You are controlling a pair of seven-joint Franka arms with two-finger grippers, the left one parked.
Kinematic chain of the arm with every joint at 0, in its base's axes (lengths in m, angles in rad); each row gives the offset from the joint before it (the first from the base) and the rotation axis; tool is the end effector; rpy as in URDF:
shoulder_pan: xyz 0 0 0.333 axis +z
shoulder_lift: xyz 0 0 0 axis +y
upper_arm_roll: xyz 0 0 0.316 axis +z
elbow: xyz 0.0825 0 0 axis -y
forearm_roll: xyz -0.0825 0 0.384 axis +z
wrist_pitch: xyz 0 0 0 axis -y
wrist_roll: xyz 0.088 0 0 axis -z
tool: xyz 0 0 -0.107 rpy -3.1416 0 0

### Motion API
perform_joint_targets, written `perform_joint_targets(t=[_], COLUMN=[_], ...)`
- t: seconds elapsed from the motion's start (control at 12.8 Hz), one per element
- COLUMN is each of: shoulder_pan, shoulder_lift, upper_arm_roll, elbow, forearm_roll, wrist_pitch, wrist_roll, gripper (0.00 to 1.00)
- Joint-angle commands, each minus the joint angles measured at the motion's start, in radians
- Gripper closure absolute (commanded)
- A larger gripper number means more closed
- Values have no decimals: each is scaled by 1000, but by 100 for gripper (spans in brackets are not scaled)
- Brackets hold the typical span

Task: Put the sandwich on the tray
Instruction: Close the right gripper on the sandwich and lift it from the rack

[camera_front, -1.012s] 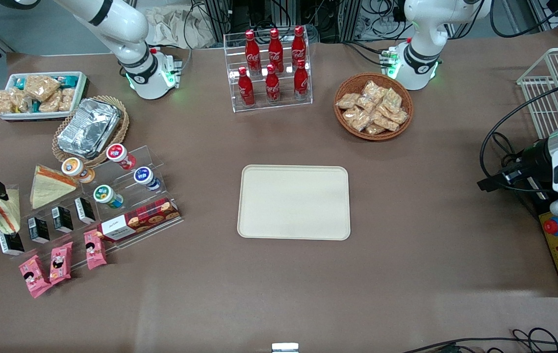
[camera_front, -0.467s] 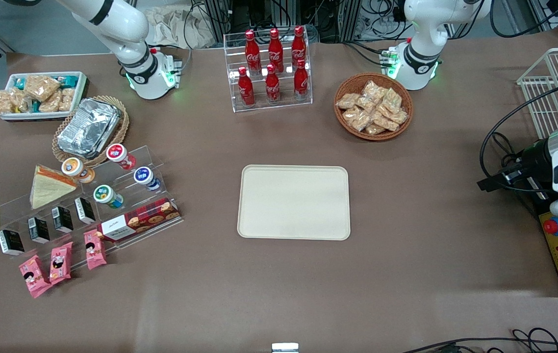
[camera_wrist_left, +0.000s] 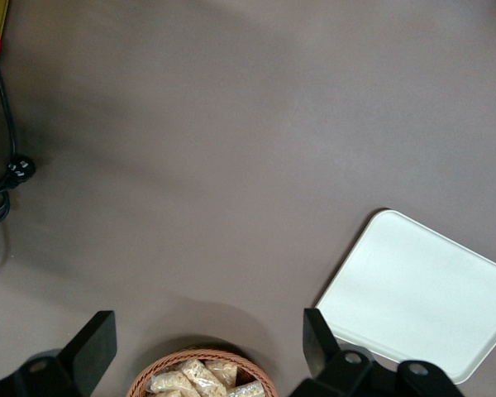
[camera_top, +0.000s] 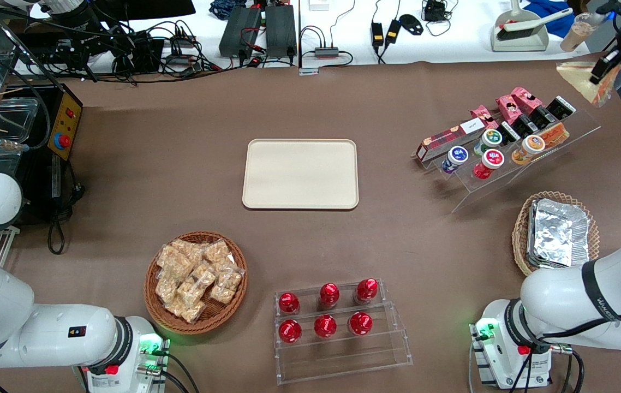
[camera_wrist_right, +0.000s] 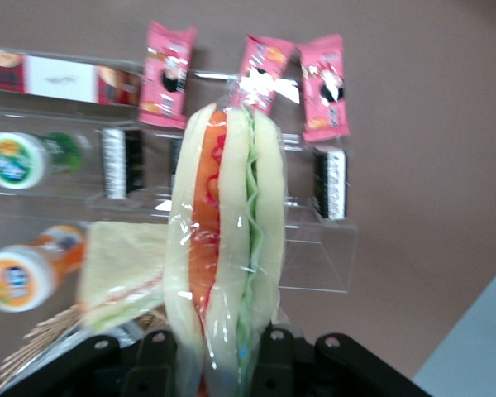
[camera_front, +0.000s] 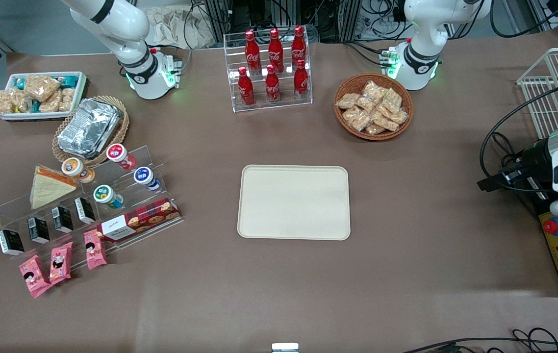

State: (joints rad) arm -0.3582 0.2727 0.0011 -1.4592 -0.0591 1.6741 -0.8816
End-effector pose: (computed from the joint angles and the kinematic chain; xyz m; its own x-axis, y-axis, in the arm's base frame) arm 0.5962 -0.2287 0.5232 0.8586 0.5061 -0.0816 0.5072 -0.8618 -0.0078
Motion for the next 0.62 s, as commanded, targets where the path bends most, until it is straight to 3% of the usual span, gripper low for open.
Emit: perform_joint_targets(t=[0.0, 0.16, 0.31, 0.54], shoulder_pan=[103, 187, 250, 407], shoulder_lift=[-10, -32, -35, -38], upper_arm_roll=[-3, -1, -4, -4], elbow=[80, 82, 82, 82], forearm_roll=[12, 25, 83, 85], wrist_pitch=[-105, -125, -143, -134], wrist_roll=[15, 27, 59, 87], gripper=[74, 74, 74, 74])
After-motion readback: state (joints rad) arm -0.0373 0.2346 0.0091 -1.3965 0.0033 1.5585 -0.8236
